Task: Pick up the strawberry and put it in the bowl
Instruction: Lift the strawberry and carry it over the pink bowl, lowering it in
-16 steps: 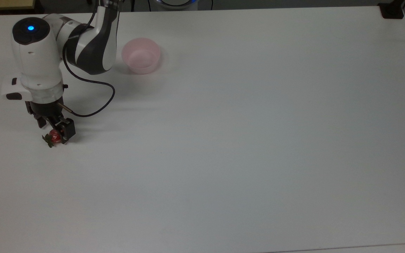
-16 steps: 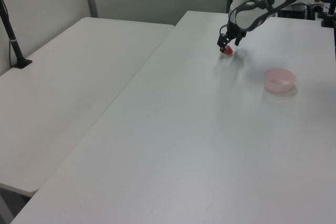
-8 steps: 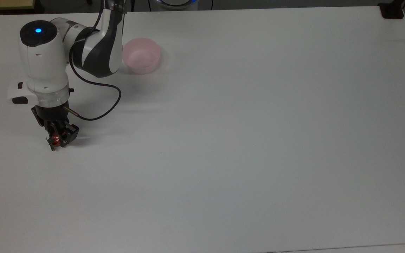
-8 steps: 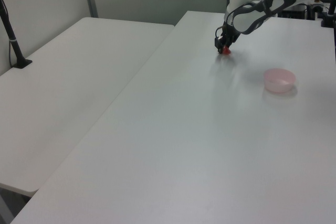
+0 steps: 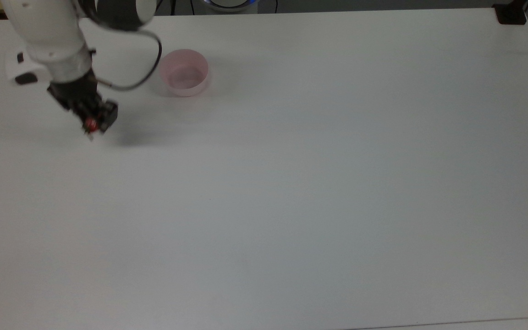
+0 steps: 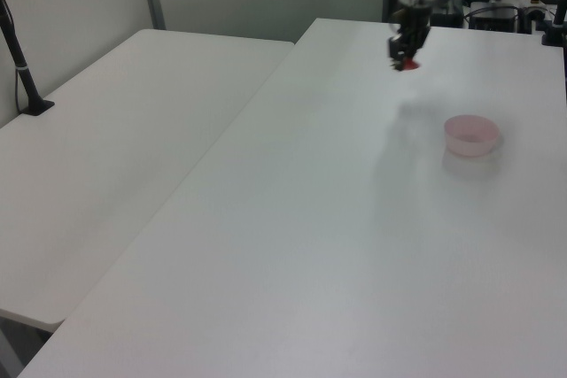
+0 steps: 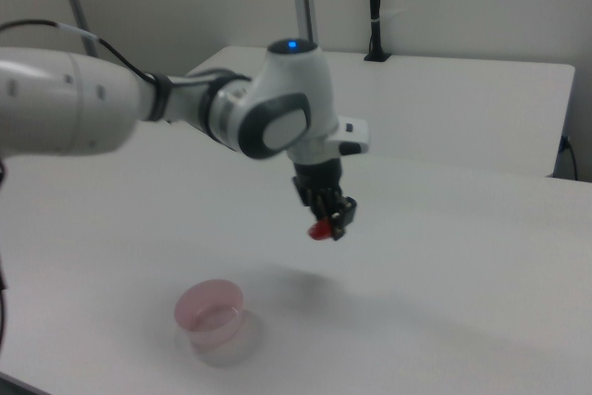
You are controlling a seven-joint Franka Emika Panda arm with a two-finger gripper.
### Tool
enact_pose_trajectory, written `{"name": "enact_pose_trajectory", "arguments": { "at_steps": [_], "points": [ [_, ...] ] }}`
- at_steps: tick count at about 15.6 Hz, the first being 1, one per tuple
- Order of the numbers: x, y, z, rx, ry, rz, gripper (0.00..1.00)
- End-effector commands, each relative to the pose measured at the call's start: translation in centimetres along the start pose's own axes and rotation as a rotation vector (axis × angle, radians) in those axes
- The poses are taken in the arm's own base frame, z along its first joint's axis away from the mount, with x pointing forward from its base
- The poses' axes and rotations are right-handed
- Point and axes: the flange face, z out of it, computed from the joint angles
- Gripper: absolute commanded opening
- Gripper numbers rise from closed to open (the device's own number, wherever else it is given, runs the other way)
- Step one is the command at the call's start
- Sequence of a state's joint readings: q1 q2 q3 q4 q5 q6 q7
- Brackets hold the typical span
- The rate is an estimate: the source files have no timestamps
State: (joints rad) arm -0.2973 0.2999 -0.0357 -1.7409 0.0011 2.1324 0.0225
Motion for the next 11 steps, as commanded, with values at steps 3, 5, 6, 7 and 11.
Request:
{"name": "enact_pose_trajectory", "arguments": {
  "at_steps": [3, 5, 6, 7, 11],
  "points": [
    [-10.7, -0.3, -4.7, -0.015, -0.242, -0.324, 0.18],
    [-12.6, -1.4, -3.4, -0.05, -0.301, -0.375, 0.18],
    [-13.2, -2.3, -2.7, -0.064, -0.326, -0.401, 0.18],
    [-13.6, -2.8, -2.0, -0.078, -0.351, -0.419, 0.18],
    [-14.9, -5.4, -0.5, -0.086, -0.401, -0.459, 0.18]
  ]
}}
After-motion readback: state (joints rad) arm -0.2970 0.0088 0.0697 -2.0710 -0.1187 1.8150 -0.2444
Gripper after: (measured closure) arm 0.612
